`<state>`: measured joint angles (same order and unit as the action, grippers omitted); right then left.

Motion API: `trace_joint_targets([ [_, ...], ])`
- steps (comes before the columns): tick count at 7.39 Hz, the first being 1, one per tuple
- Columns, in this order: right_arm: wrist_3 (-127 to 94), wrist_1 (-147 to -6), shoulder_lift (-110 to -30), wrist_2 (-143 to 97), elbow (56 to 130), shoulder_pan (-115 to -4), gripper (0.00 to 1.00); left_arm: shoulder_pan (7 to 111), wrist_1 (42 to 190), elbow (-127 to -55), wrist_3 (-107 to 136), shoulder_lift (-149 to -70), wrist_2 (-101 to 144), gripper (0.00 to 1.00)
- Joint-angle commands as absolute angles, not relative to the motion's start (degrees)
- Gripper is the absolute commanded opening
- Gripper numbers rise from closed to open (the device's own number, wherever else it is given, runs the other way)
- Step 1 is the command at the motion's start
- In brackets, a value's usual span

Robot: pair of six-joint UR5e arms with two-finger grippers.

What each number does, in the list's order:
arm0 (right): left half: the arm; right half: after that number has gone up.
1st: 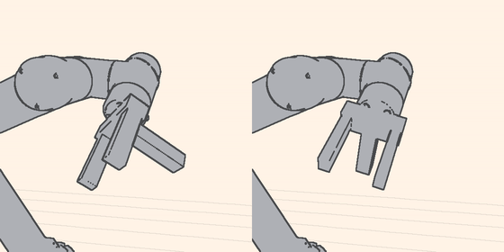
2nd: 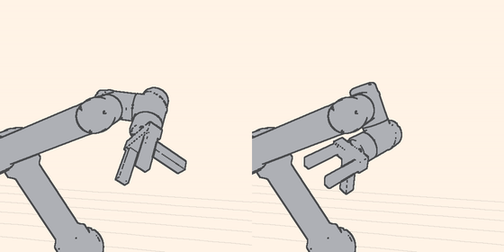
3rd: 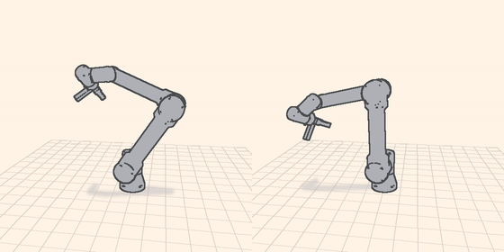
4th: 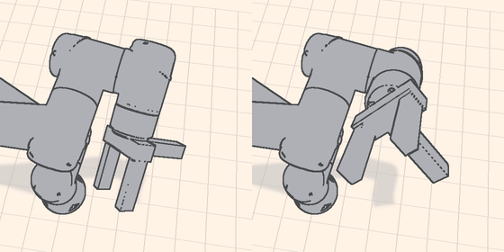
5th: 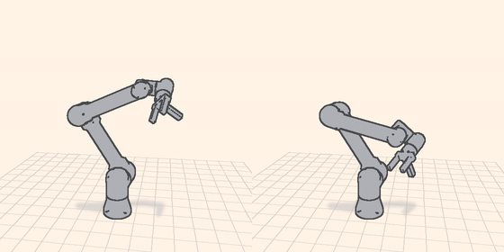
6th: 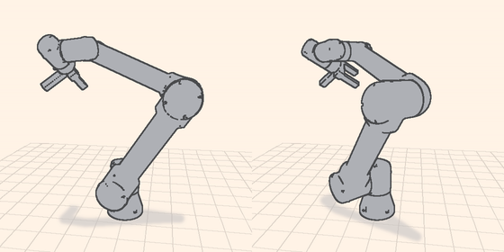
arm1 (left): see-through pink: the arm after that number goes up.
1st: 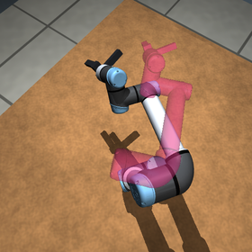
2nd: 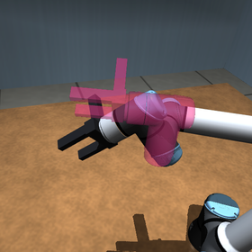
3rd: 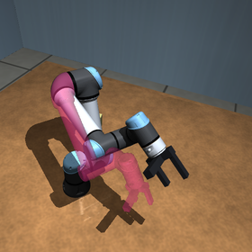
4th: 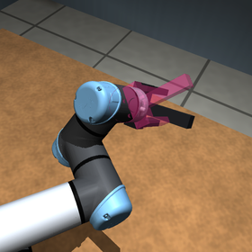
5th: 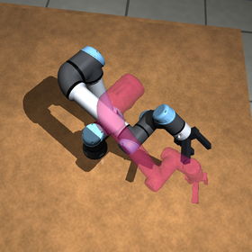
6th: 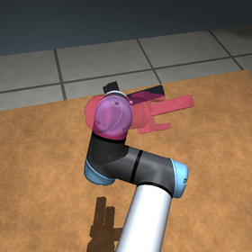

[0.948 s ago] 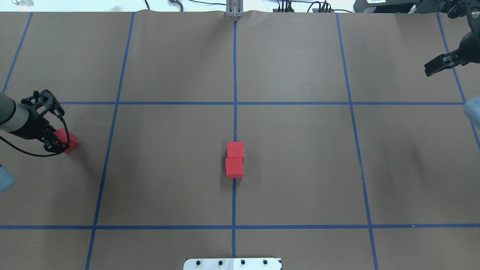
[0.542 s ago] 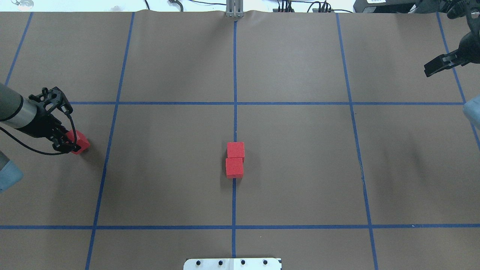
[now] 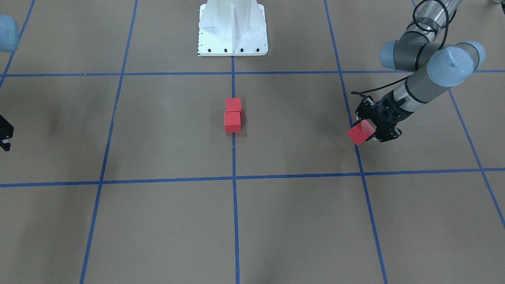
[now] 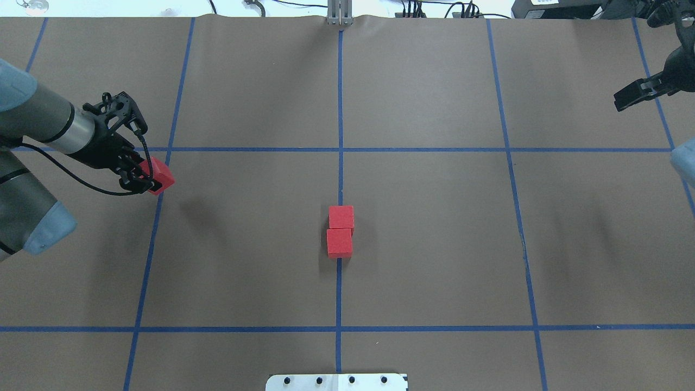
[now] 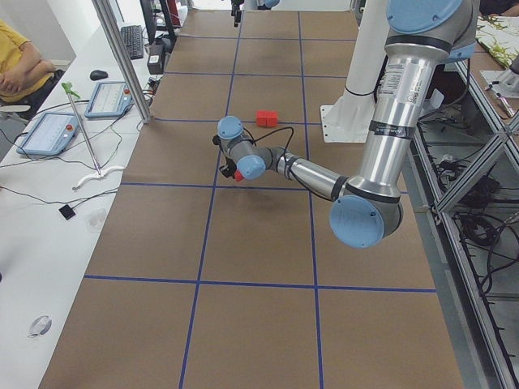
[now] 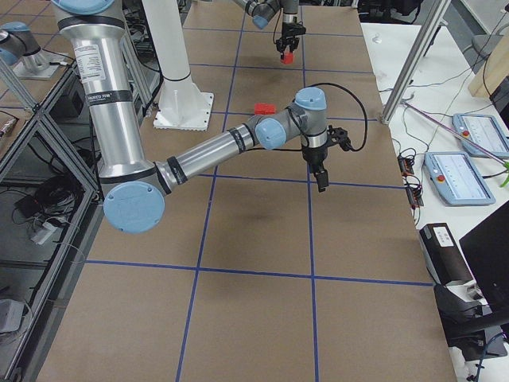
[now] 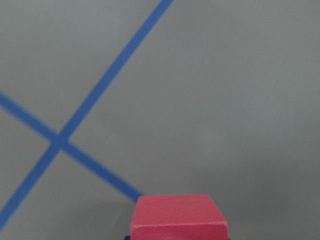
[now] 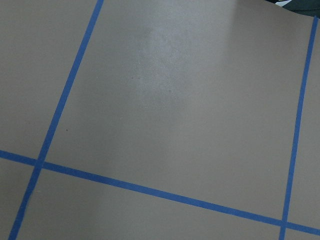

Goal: Form red blocks into L shape at center
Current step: 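Carry the red cube with the left gripper toward the center pair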

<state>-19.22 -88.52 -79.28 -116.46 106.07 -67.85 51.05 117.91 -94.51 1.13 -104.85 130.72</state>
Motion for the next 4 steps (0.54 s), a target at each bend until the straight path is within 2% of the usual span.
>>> trace_joint_targets([
  [1, -19.25, -88.59, -79.28, -116.46, 105.82, -67.85, 1.0, 49.06, 115.84, -95.35, 1.14, -110.02, 126.68, 0.0],
  [3, -19.25, -88.59, -79.54, -116.46, 105.38, -67.85, 1.0, 44.58, 113.31, -97.11, 0.71, -112.22, 119.99, 0.0],
  [4, -19.25, -88.59, -79.54, -116.54, 105.38, -67.85, 1.0, 41.43, 110.42, -97.21, 0.53, -116.59, 119.97, 0.0],
])
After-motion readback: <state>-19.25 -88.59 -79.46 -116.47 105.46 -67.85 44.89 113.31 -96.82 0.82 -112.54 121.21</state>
